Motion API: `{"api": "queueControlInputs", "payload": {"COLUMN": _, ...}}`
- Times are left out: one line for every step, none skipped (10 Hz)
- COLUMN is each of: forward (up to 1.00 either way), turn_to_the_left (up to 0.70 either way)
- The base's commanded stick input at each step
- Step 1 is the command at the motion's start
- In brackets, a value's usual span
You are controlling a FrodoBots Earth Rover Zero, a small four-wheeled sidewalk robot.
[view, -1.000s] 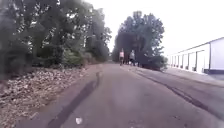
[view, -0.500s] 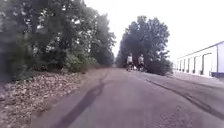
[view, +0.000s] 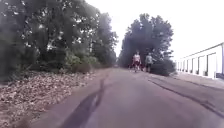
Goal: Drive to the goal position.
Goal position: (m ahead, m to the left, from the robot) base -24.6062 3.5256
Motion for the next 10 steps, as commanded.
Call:
{"api": "queueControlInputs", "payload": {"forward": 1.00, "turn_to_the_left": -0.09}}
{"api": "queueControlInputs", "payload": {"forward": 1.00, "turn_to_the_left": -0.30}}
{"api": "queueControlInputs", "payload": {"forward": 1.00, "turn_to_the_left": -0.40}}
{"api": "queueControlInputs", "payload": {"forward": 1.00, "turn_to_the_left": -0.40}}
{"api": "queueControlInputs", "payload": {"forward": 1.00, "turn_to_the_left": -0.40}}
{"api": "queueControlInputs", "payload": {"forward": 0.38, "turn_to_the_left": -0.77}}
{"api": "queueControlInputs", "payload": {"forward": 0.00, "turn_to_the_left": -1.00}}
{"api": "queueControlInputs", "payload": {"forward": 0.00, "turn_to_the_left": -1.00}}
{"api": "queueControlInputs", "payload": {"forward": 0.00, "turn_to_the_left": -1.00}}
{"api": "queueControlInputs", "payload": {"forward": 0.00, "turn_to_the_left": -1.00}}
